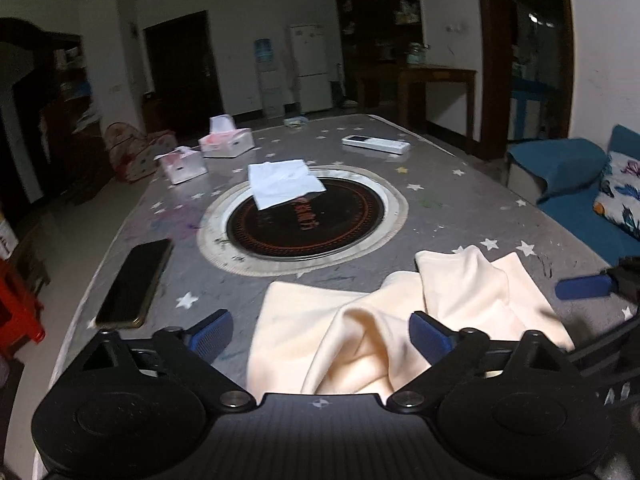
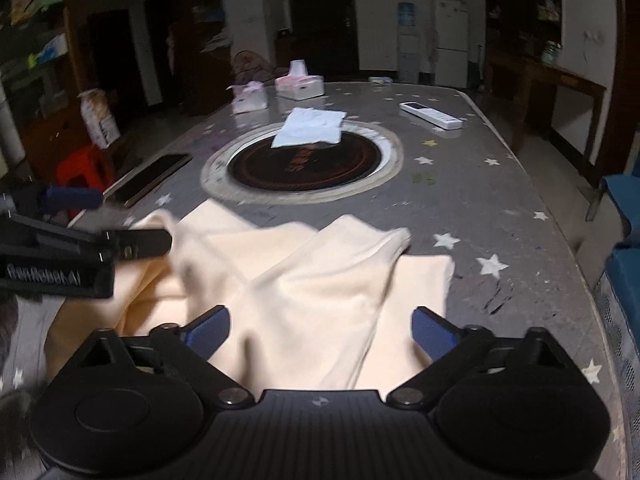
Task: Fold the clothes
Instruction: 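Grasp one shirt edge with the left gripper while the right gripper grasps another edge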
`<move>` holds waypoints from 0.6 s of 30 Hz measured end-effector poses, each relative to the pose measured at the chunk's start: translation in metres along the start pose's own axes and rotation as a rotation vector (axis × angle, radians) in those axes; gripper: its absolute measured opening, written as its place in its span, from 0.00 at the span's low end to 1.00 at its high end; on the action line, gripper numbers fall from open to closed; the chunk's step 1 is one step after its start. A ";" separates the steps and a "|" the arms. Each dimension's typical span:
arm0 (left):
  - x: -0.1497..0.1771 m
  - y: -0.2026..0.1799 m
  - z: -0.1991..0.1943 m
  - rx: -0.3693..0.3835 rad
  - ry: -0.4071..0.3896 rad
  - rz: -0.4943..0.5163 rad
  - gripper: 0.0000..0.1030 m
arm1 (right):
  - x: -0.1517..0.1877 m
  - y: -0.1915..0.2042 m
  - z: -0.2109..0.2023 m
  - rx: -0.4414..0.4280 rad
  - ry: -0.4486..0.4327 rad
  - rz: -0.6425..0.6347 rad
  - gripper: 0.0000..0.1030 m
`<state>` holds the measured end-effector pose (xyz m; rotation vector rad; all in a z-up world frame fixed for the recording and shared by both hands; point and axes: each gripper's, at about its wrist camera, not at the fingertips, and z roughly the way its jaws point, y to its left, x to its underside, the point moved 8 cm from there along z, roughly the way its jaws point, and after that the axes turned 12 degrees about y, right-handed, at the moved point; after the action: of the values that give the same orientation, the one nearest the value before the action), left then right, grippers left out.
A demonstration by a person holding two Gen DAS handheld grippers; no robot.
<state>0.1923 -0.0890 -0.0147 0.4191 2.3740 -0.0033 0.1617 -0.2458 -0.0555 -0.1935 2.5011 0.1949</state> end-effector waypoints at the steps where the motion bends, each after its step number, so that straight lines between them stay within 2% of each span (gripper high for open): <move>1: -0.001 -0.001 0.004 0.010 0.007 0.002 0.89 | -0.002 -0.004 0.001 0.001 -0.001 0.007 0.91; 5: -0.004 -0.005 0.021 0.048 0.036 0.010 0.82 | -0.010 -0.016 0.005 0.008 -0.002 0.026 0.87; 6: -0.002 -0.005 0.025 0.060 0.049 0.009 0.73 | -0.011 -0.017 0.006 0.006 -0.001 0.029 0.86; 8: 0.001 -0.006 0.031 0.089 0.069 0.003 0.63 | -0.013 -0.020 0.009 -0.005 0.005 0.033 0.85; 10: 0.005 -0.006 0.036 0.121 0.086 -0.006 0.46 | -0.013 -0.020 0.013 -0.024 0.016 0.039 0.83; 11: 0.006 -0.006 0.036 0.135 0.087 -0.013 0.40 | -0.013 -0.020 0.015 -0.034 0.022 0.041 0.83; 13: 0.009 -0.005 0.037 0.161 0.090 -0.027 0.20 | -0.013 -0.019 0.021 -0.037 0.030 0.036 0.81; 15: 0.011 -0.004 0.037 0.186 0.091 -0.040 0.10 | -0.014 -0.018 0.027 -0.039 0.039 0.033 0.79; 18: 0.010 0.000 0.031 0.206 0.066 -0.067 0.07 | -0.017 -0.018 0.036 -0.045 0.055 0.035 0.72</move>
<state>0.2058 -0.0893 -0.0447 0.4427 2.4613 -0.2704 0.1990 -0.2548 -0.0757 -0.1755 2.5577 0.2634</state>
